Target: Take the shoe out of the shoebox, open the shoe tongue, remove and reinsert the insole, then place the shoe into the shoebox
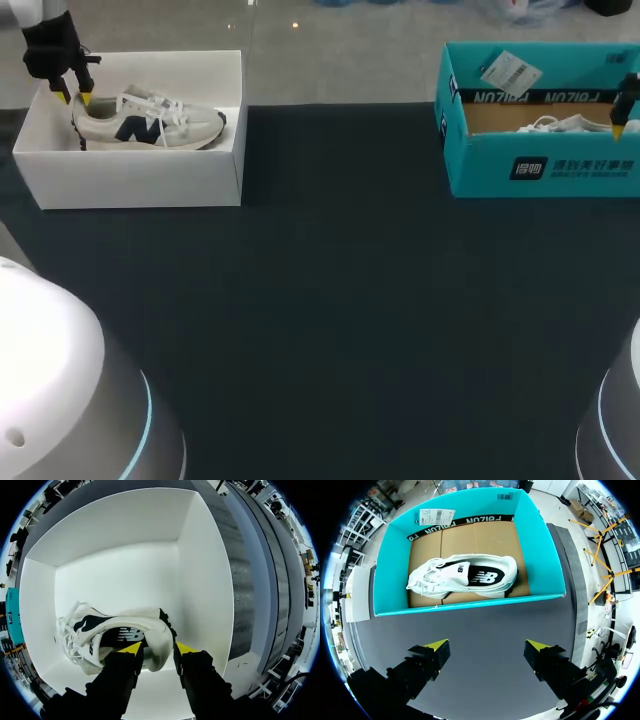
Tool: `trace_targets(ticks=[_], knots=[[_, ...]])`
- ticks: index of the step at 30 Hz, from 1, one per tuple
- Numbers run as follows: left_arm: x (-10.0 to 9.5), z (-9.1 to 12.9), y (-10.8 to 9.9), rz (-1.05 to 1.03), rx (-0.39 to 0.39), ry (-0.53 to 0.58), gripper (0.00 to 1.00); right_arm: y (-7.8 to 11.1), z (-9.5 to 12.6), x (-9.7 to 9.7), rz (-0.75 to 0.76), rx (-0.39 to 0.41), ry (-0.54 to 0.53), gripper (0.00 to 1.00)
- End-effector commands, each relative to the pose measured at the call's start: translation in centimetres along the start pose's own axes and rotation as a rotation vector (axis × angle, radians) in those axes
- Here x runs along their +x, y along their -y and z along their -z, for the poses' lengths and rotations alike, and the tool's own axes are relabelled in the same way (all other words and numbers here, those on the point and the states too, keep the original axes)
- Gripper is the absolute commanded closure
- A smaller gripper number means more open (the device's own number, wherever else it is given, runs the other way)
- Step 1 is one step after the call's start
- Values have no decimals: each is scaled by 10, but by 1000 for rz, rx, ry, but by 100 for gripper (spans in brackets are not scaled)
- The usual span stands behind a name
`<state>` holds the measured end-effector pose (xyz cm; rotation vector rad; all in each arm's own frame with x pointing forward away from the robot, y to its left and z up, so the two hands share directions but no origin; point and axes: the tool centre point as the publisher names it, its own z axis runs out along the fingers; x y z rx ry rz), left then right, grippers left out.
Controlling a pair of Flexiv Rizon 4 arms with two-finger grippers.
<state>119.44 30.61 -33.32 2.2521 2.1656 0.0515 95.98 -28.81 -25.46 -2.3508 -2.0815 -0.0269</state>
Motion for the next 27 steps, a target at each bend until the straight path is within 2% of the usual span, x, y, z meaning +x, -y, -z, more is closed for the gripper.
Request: trace_targets(ticks=[1,6,14,22,25,27], knots=[[4,-9,-9,7,17,2,60,1,0,0,0,-2,-1,0],[7,-20,-12,18,36,2,63,1,0,0,0,-2,-1,0],[8,-40,-11,25,78,6,59,1,0,0,0,-2,-1,0],[13,-56,-11,35,101,8,65,1,0,0,0,-2,-1,0],[13,-57,-10,36,106,5,75,1,0,0,0,-2,-1,0],[13,-56,-10,33,108,2,99,1,0,0,0,-2,-1,0]])
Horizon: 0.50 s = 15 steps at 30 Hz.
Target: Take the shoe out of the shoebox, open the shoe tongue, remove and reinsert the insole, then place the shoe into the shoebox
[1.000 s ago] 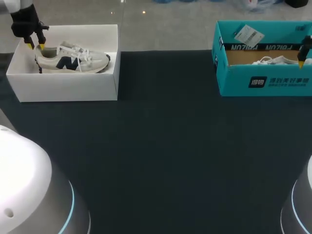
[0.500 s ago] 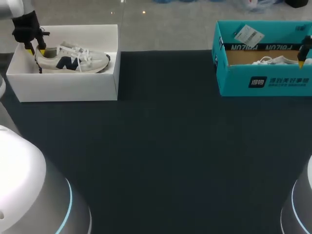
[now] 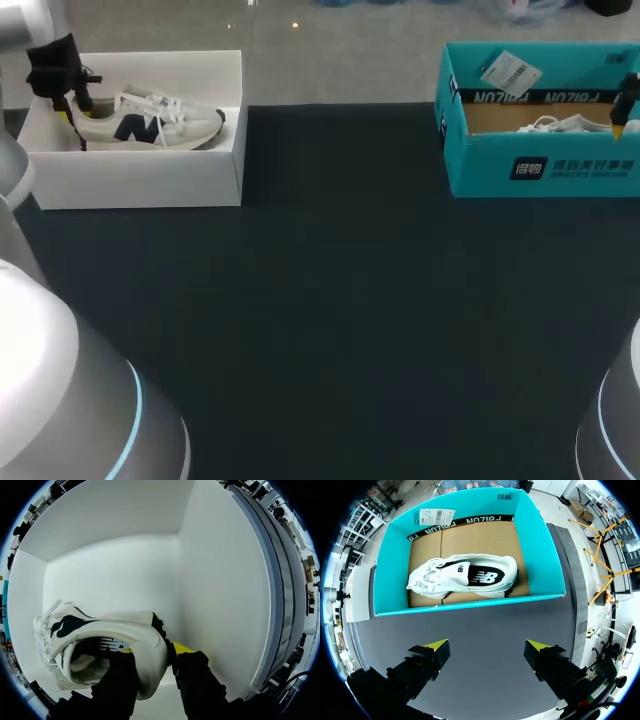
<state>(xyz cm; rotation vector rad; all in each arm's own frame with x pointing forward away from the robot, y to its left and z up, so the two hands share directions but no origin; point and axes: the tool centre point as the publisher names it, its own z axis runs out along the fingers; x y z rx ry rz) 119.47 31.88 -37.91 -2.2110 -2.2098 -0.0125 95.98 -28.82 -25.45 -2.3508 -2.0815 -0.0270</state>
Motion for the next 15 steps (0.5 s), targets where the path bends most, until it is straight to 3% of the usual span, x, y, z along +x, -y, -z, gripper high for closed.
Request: trace_targets(ticks=[1,7,15], knots=[[1,-9,-11,-10,66,3,100,1,0,0,0,-2,-1,0],[2,10,-9,-38,58,-12,100,1,0,0,0,-2,-1,0],[2,63,-11,8,66,-61,100,1,0,0,0,-2,-1,0]])
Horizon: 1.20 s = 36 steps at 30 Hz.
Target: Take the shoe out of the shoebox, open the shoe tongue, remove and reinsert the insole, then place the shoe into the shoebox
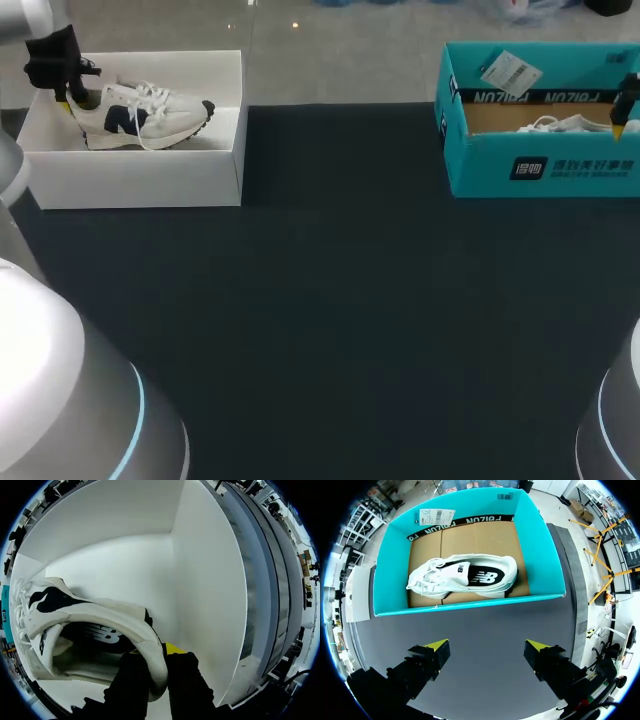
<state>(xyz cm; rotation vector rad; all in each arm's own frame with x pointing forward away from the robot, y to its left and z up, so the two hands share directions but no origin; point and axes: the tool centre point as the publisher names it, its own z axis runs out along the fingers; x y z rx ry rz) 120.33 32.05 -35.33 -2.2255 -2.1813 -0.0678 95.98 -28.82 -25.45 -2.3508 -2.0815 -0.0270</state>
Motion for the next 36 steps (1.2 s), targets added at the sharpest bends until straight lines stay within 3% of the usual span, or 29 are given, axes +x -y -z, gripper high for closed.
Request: trace_targets(ticks=[1,8,14,23,27,36], knots=[[1,42,-4,30,81,-31,100,1,0,0,0,-2,-1,0],[-1,98,-11,84,-15,-96,100,1,0,0,0,-2,-1,0],[-4,140,-9,140,-38,-150,100,1,0,0,0,-2,-1,0],[-4,195,-1,203,-167,-117,100,1,0,0,0,-2,-1,0],[-2,208,1,238,-211,-37,100,1,0,0,0,-2,-1,0],[-2,208,1,238,-211,-37,100,1,0,0,0,-2,-1,0]])
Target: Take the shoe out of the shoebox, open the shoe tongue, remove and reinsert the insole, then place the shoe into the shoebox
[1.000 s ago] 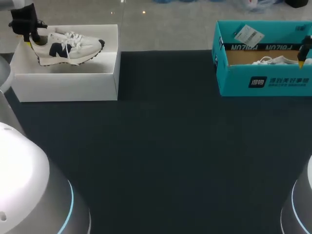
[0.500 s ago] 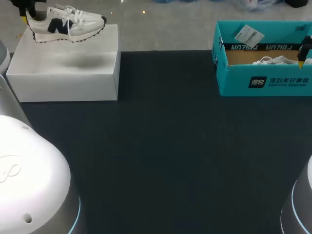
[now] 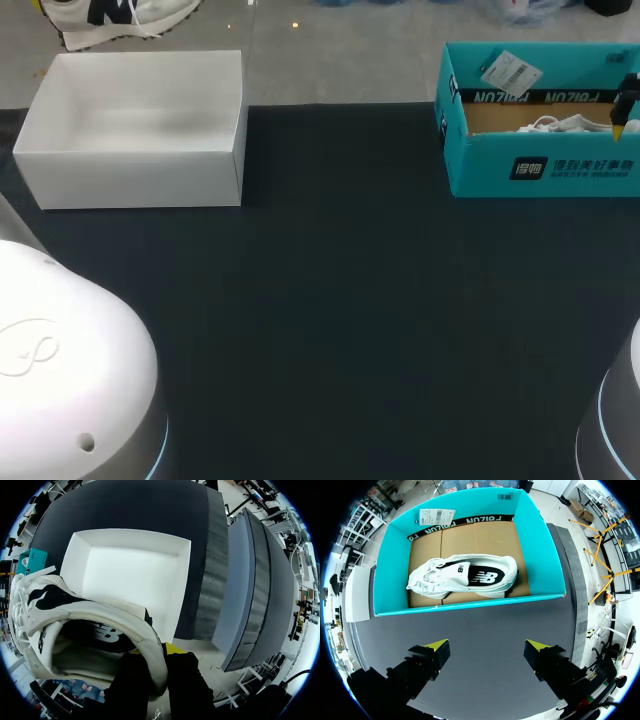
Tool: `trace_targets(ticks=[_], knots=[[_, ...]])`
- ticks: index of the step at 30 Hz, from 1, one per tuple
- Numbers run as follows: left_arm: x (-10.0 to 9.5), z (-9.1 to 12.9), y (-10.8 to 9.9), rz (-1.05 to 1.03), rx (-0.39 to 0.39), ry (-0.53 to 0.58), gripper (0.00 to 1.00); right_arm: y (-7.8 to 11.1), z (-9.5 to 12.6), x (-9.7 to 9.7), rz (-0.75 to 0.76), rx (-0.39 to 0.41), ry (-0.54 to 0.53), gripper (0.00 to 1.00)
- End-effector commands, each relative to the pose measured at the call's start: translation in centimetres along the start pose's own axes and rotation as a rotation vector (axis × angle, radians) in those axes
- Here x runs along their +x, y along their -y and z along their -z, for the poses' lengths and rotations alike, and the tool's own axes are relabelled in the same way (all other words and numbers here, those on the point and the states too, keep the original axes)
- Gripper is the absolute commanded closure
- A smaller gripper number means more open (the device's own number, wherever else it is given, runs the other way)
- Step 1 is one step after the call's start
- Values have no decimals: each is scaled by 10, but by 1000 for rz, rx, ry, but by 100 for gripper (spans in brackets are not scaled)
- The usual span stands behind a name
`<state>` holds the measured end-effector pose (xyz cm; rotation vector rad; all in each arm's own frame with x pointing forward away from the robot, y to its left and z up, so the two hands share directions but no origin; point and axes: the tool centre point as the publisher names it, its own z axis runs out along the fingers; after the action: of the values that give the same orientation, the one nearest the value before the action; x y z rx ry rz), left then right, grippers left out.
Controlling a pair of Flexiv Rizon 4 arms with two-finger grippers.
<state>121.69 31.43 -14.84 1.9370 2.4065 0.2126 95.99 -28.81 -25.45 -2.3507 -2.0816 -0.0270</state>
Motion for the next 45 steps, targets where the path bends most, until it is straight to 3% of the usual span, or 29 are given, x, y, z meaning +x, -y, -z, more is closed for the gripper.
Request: trace_targets(ticks=[1,13,14,19,29,33,45], knots=[[-1,5,18,2,-102,-4,100,1,0,0,0,-2,-1,0],[-1,5,18,2,-102,-4,100,1,0,0,0,-2,-1,0],[-9,12,21,-19,-124,-36,100,1,0,0,0,-2,-1,0],[-41,44,41,-55,-163,-213,100,1,0,0,0,-2,-1,0],[-77,71,88,-9,-182,-304,100,1,0,0,0,-2,-1,0],[-87,75,105,-54,-209,-274,100,1,0,0,0,-2,-1,0],[-137,72,167,-35,-285,-336,100,1,0,0,0,-2,-1,0]])
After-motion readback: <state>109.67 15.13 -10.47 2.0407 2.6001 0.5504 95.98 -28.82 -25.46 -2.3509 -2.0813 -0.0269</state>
